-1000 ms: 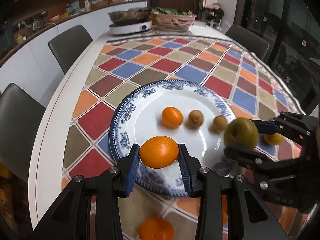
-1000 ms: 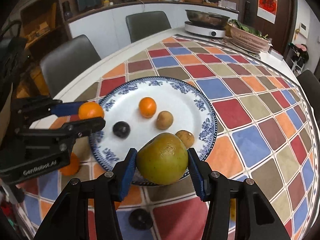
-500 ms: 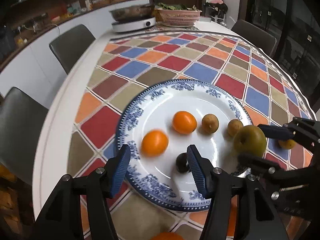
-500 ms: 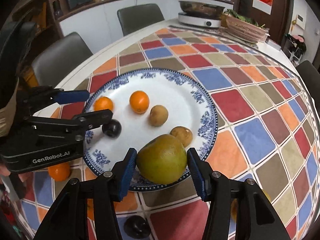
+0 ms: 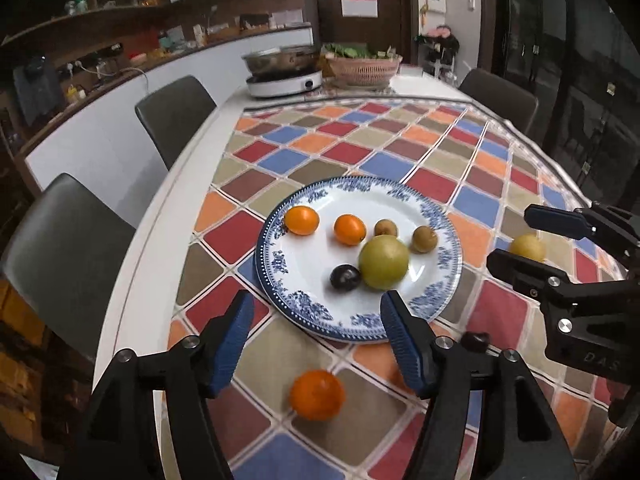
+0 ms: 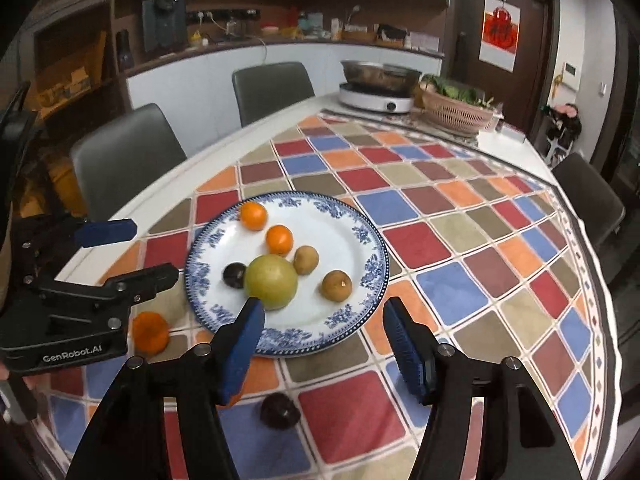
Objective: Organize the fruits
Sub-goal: 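Withdraw the left gripper toward another orange while the right gripper moves toward the dark plum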
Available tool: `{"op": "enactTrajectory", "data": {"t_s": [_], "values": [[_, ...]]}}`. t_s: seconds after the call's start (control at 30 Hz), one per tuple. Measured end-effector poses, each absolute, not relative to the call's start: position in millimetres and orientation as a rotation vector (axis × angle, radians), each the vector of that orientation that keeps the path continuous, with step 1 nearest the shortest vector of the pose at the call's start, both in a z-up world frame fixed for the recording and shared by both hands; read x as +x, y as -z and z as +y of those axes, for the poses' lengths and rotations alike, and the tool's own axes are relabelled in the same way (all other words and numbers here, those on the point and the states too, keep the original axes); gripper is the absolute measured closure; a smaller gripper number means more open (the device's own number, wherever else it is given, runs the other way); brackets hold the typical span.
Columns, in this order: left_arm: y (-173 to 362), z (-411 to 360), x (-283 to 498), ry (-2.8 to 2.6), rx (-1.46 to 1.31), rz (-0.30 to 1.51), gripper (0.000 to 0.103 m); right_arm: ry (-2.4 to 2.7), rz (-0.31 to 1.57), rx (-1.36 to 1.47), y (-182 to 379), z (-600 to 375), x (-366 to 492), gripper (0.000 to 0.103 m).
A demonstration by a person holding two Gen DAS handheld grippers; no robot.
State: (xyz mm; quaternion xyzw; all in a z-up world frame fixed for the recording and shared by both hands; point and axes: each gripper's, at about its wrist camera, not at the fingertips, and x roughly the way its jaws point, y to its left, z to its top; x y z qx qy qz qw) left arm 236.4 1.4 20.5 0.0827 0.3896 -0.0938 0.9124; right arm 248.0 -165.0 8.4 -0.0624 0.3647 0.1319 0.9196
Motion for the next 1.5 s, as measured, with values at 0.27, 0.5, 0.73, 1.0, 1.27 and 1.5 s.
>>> {"op": "enactTrajectory", "data": {"t_s": [0.27, 0.5, 0.73, 1.0, 1.27, 1.5], "values": [[-41, 10, 194, 0.158, 0.139, 0.731, 0.026, -0.262, 0.670, -0.117, -30, -163, 207, 0.033], [-43, 17, 166, 0.140, 0.160, 0.701, 0.022, -0.259, 0.644, -0.126, -35, -158, 182, 0.033], [-33, 22, 149, 0.117, 0.169, 0.705, 0.020, -0.249, 0.678, -0.105, -22, -156, 168, 0.033], [-7, 25, 147, 0.110, 0.194, 0.770, 0.020, -0.207, 0.726, -0.119, -1, -157, 163, 0.033], [21, 26, 153, 0.120, 0.212, 0.835, 0.020, -0.146, 0.794, -0.130, 20, -161, 170, 0.034], [36, 24, 167, 0.137, 0.228, 0.863, 0.020, -0.167, 0.857, -0.130, 39, -159, 180, 0.044]]}}
